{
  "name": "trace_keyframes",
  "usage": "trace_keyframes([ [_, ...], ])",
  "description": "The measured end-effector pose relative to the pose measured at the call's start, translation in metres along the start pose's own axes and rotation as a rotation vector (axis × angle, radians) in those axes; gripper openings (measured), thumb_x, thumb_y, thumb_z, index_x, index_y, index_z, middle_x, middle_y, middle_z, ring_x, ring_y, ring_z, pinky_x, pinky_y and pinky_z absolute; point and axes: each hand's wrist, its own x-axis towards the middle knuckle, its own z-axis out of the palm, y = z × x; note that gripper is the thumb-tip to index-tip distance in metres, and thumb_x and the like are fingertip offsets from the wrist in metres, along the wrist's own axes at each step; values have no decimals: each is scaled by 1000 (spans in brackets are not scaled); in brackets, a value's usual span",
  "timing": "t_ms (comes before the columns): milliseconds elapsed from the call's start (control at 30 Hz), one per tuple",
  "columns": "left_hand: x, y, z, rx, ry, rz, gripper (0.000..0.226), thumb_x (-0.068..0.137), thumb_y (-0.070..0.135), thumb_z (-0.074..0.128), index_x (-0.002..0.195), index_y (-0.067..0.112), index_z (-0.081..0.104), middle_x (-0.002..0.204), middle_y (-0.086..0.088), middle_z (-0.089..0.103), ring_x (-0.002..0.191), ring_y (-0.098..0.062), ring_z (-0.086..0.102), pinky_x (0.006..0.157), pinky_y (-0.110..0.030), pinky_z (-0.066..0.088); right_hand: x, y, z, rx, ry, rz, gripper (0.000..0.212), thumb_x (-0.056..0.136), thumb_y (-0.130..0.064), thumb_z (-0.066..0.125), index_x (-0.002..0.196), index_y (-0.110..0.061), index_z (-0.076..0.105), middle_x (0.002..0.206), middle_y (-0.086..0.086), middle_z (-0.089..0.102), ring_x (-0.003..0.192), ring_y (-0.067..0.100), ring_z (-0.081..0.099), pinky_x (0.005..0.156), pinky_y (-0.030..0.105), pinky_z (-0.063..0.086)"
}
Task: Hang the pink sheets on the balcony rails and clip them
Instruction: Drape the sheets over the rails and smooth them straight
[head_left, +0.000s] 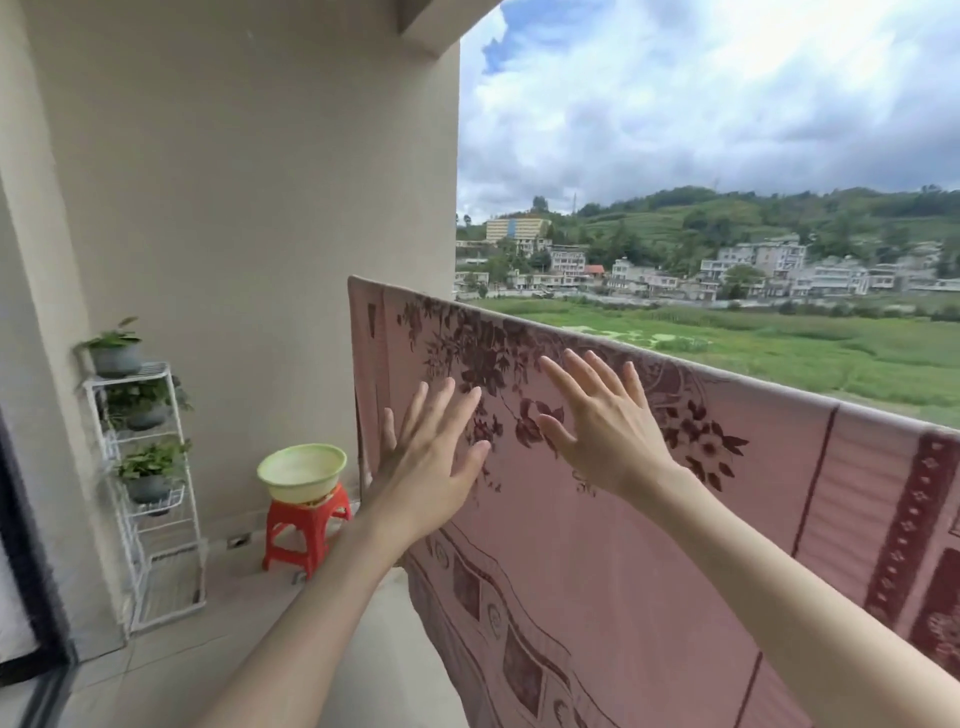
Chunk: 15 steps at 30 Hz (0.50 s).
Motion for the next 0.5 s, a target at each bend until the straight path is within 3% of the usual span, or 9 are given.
trace_keyframes([
  [233, 71, -132, -33, -23, -53, 106, 54, 96, 44, 26, 145, 39, 5, 156, 10, -7, 141, -9, -20, 115, -45, -14, 124, -87, 26, -183, 39, 142, 57, 95, -43, 36, 146, -24, 17, 155, 7, 19, 144, 26, 10, 115, 54, -1],
  [333, 125, -177, -30, -30, -106, 145, 51, 97, 41, 25, 145, 37, 7, 157, 9, -6, 142, -11, -18, 115, -46, -14, 180, -112, 48, -228, 39, 216, 54, 95, -38, 38, 143, -19, 23, 150, 12, 28, 139, 30, 25, 112, 53, 18],
  [400, 148, -200, -31, -22, -145, 175, 50, 99, 37, 25, 145, 36, 8, 157, 7, -5, 142, -13, -17, 115, -47, -13, 207, -130, 57, -242, 22, 253, 50, 95, -32, 41, 141, -17, 27, 141, 14, 40, 128, 32, 40, 101, 47, 35],
  [500, 180, -224, -33, -18, -178, 207, 50, 100, 31, 25, 146, 34, 5, 157, 6, -5, 143, -16, -14, 115, -49, -10, 236, -150, 71, -272, -33, 270, 34, 95, -23, 41, 128, -12, 42, 118, 13, 56, 107, 32, 55, 80, 38, 42],
])
